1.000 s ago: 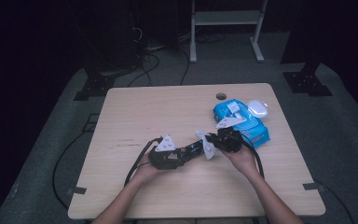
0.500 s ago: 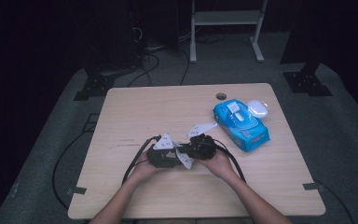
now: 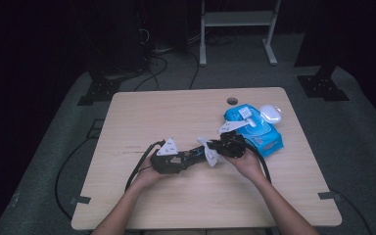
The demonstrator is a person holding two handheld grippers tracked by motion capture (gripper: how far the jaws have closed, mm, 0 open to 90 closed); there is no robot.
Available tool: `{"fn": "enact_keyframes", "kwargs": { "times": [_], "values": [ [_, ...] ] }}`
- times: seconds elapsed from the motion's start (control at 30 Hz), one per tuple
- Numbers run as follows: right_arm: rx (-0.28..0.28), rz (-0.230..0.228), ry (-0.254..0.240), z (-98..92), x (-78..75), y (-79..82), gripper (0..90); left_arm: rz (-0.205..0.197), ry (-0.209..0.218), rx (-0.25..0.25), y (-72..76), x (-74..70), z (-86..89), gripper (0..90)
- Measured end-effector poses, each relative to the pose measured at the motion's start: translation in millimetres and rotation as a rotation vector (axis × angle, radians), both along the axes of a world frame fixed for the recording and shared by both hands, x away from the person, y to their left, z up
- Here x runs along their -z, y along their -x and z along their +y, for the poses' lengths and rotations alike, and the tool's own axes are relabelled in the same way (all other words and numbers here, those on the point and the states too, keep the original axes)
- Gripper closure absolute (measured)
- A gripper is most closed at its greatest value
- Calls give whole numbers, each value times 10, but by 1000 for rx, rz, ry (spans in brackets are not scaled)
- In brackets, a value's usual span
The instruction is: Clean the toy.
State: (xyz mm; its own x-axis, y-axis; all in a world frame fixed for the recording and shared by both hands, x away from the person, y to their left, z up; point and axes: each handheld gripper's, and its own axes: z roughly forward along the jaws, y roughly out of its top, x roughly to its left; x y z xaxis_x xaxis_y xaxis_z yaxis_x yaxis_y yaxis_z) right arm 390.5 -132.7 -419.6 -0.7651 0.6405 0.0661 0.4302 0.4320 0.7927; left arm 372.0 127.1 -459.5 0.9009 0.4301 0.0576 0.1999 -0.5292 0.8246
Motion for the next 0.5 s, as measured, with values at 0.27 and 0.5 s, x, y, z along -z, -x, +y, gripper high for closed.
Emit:
{"fn": "enact_keyframes", "kwargs": {
  "times": [0.27, 0.5],
  "values": [
    [-17, -10, 12, -11, 10, 111, 841, 49, 25, -1, -1, -4, 13, 481],
    [-34, -1, 18, -70, 40, 245, 840, 51, -2, 25, 31, 18, -32, 403]
  ]
}}
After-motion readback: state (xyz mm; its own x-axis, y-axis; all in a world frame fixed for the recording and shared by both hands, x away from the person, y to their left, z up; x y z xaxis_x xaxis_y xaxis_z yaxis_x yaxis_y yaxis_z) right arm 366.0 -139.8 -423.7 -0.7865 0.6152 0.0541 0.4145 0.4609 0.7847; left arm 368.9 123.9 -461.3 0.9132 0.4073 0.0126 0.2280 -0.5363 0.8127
